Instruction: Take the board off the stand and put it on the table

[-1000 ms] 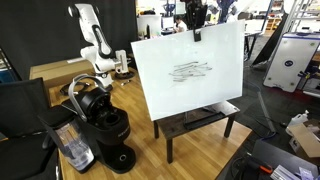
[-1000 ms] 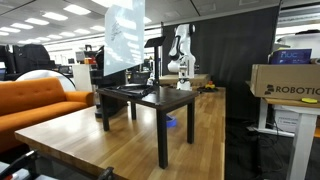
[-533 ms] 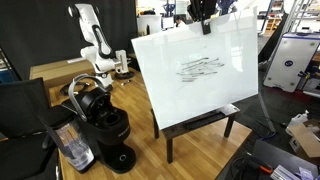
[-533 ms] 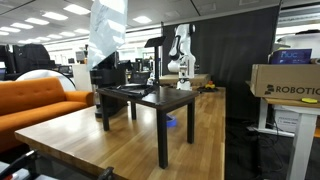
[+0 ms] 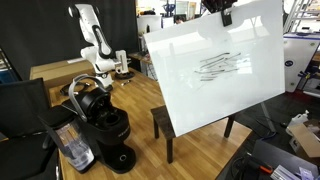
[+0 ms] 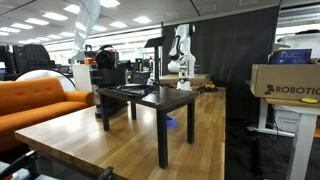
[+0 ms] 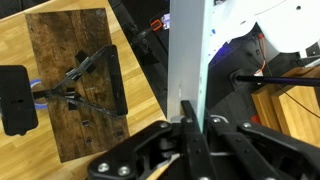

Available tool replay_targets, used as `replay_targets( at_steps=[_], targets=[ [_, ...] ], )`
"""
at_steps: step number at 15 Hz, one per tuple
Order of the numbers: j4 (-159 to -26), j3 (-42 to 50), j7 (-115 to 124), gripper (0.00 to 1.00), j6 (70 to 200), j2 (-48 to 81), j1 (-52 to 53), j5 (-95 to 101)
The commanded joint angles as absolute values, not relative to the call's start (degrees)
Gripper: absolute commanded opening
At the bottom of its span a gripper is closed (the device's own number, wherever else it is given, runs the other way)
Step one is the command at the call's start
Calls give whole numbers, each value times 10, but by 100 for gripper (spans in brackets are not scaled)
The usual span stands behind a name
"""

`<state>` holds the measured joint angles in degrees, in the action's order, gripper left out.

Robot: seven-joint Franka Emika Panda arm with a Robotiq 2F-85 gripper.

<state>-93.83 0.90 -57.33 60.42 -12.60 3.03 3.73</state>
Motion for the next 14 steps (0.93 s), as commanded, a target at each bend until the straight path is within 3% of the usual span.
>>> replay_targets(
  at_steps=[1,8,14],
  targets=[
    [-980,22,-569,2,596,-162,28,33],
    [-1140,46,-575,2,622,-242,32,35],
    [-1282,58,-573,2,722,-338,35,42]
  ],
)
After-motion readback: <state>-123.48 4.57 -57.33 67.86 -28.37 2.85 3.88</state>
